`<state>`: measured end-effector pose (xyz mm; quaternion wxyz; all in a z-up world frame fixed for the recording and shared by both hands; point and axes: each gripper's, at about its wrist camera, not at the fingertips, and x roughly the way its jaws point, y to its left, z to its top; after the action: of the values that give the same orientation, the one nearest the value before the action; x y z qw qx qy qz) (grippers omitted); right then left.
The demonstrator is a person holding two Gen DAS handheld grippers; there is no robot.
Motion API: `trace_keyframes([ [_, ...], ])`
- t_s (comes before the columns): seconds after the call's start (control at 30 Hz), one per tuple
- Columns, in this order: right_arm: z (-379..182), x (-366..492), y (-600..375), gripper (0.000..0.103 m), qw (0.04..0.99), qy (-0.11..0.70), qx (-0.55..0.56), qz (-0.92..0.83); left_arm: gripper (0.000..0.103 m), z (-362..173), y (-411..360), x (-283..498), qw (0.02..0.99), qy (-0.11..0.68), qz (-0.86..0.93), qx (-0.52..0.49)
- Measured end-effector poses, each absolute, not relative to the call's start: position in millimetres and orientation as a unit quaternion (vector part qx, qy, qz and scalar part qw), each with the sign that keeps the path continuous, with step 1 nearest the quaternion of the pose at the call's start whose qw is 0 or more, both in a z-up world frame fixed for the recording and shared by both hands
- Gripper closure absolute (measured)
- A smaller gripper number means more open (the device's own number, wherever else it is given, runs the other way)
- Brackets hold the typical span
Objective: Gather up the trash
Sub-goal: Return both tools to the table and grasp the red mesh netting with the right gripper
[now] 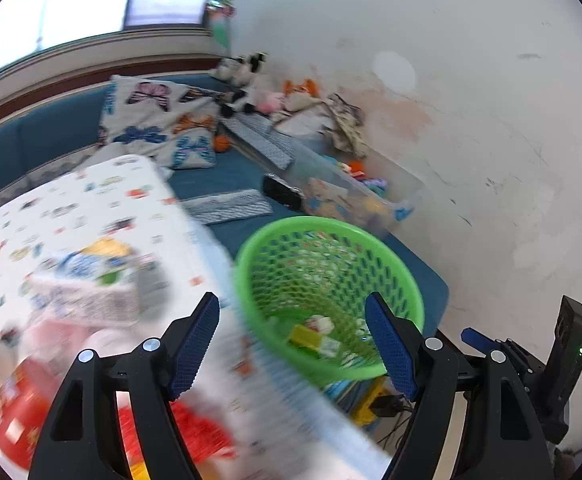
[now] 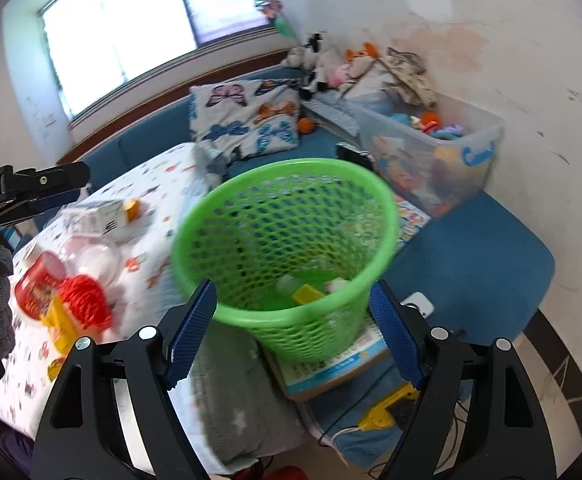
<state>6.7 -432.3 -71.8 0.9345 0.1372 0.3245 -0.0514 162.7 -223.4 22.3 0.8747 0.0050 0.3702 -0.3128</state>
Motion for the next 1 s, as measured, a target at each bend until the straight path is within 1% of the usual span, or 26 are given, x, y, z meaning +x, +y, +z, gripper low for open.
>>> trace_keyframes([
  [0.33, -67, 19, -364, 0.024, 0.936, 0.335, 0.101, 0.021, 0.03, 16, -120, 142, 0.901, 0.364, -0.235, -0.022],
  [0.77, -73, 50, -286, 0.024, 0.923, 0.36, 0.077, 0.107, 0.03, -13, -40, 111, 0.903, 0.381, -0.19, -0.061],
  [1.0, -79, 82, -262, 0.031, 0.911, 0.379, 0.081, 0.138, 0.03, -22, -16, 93, 0.903, 0.383, -0.183, -0.067],
])
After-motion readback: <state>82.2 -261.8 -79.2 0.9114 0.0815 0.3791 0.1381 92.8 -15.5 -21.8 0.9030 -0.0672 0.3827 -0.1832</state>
